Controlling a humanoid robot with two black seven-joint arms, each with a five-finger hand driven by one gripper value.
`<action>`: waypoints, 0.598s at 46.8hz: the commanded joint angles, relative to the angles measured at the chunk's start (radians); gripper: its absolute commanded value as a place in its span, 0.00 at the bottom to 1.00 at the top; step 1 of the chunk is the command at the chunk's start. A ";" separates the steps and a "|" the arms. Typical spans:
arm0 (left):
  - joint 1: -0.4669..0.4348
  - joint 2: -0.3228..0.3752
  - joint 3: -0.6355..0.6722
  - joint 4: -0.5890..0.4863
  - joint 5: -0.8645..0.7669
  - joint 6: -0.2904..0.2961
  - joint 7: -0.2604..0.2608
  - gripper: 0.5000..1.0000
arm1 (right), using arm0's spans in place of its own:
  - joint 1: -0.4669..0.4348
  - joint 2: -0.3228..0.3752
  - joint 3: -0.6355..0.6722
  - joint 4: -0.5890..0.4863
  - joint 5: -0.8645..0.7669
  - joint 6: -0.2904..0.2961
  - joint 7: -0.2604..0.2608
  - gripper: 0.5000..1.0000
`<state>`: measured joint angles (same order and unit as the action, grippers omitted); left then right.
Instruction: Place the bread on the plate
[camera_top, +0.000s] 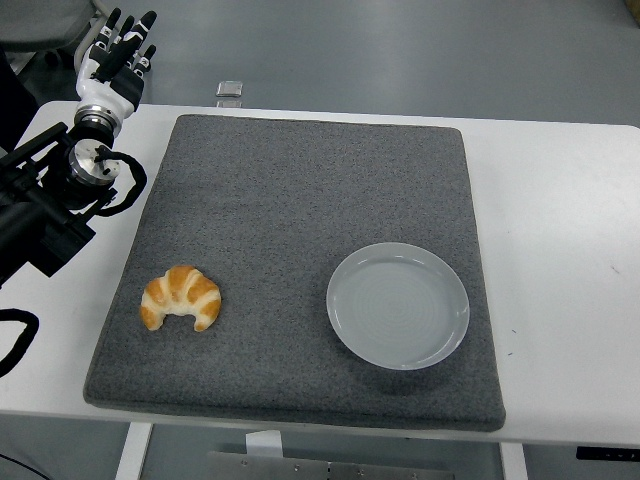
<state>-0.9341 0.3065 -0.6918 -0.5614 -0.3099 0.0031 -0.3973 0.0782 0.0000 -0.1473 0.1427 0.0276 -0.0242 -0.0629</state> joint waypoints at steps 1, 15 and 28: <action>0.001 -0.001 0.000 0.000 0.000 0.000 -0.005 0.99 | 0.000 0.000 0.000 0.000 0.000 0.001 0.000 0.86; 0.000 0.002 0.009 0.002 0.009 0.000 -0.049 0.99 | 0.000 0.000 0.000 0.000 0.000 0.000 0.000 0.86; -0.005 0.003 0.037 0.003 0.173 -0.005 -0.044 0.99 | 0.000 0.000 0.000 0.000 0.000 0.000 0.000 0.86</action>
<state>-0.9401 0.3097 -0.6557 -0.5558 -0.2063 0.0023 -0.4439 0.0782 0.0000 -0.1473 0.1427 0.0276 -0.0235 -0.0630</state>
